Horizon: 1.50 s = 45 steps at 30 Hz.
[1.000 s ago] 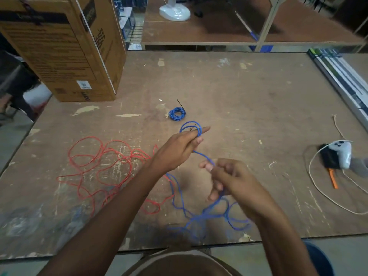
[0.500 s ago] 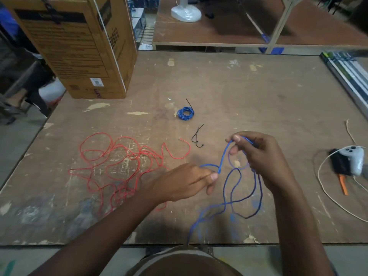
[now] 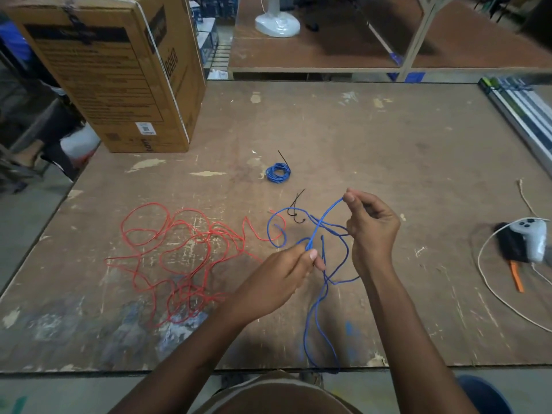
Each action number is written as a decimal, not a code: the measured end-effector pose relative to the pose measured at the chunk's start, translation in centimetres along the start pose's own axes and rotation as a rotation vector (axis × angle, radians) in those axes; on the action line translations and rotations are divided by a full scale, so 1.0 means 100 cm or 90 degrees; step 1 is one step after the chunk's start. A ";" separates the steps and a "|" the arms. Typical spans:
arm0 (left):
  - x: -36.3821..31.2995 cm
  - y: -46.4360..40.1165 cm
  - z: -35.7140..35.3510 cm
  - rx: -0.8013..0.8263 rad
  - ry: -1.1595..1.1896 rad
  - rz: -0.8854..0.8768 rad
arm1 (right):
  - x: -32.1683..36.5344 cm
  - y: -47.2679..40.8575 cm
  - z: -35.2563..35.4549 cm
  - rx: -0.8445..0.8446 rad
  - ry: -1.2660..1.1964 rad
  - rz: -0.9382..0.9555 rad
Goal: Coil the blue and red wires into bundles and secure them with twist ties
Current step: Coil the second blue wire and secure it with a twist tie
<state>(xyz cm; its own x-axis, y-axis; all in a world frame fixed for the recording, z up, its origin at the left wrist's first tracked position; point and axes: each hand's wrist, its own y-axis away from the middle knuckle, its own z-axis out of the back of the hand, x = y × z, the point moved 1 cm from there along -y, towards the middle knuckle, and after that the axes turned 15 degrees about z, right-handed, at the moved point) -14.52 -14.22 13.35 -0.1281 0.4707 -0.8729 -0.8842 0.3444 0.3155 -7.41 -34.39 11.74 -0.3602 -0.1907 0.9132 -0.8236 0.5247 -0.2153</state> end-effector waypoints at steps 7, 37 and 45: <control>0.003 0.007 -0.013 0.075 0.034 -0.006 | 0.015 -0.009 -0.015 0.121 0.166 0.056; -0.005 -0.006 0.014 0.154 0.265 -0.052 | 0.032 0.031 -0.002 0.510 0.243 0.087; 0.001 -0.011 0.013 0.135 0.187 -0.056 | 0.025 0.045 -0.004 0.380 0.255 0.205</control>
<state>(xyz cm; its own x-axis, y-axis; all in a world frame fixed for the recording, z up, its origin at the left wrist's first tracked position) -12.98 -13.48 13.41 -0.2058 0.1890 -0.9602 -0.7887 0.5488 0.2771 -11.85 -32.16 13.18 -0.5293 0.2684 0.8049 -0.8423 -0.0523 -0.5365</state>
